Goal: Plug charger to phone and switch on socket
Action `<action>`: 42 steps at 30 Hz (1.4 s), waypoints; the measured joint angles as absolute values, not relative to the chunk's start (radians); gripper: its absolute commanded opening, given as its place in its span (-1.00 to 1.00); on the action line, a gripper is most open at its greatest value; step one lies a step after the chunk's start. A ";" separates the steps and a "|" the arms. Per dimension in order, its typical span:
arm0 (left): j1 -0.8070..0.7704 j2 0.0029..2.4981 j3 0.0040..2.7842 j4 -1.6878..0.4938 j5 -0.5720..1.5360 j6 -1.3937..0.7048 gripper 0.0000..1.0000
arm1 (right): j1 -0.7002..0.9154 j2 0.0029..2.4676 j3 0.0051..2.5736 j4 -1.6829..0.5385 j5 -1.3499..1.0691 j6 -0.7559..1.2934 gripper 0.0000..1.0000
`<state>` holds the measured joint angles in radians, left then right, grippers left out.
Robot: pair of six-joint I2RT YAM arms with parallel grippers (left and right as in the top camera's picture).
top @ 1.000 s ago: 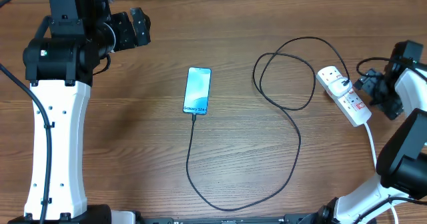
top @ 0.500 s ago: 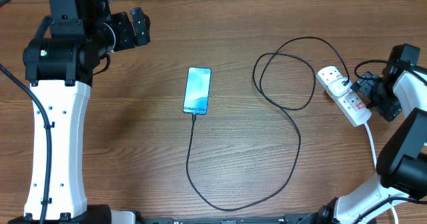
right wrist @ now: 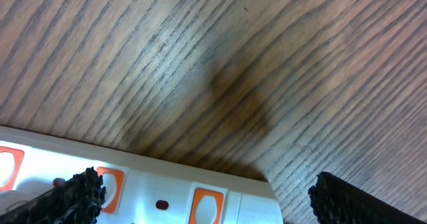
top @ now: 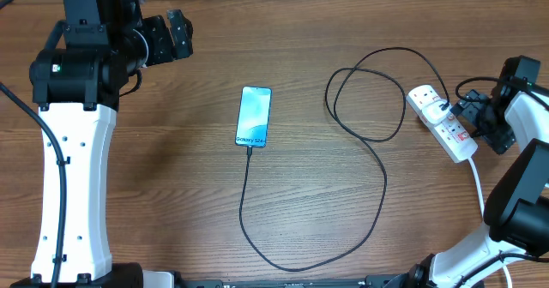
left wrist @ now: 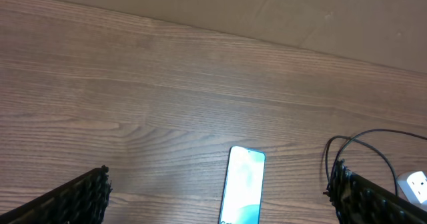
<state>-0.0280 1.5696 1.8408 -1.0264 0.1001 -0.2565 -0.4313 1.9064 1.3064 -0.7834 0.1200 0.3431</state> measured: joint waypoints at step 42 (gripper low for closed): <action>-0.028 1.570 1.841 -1.027 0.100 -0.257 1.00 | -0.431 1.906 1.277 -0.761 0.077 0.342 1.00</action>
<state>-0.0280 1.5696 1.8408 -1.0267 0.1001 -0.2565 -0.4313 1.9060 1.2766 -0.7609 0.0772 0.3420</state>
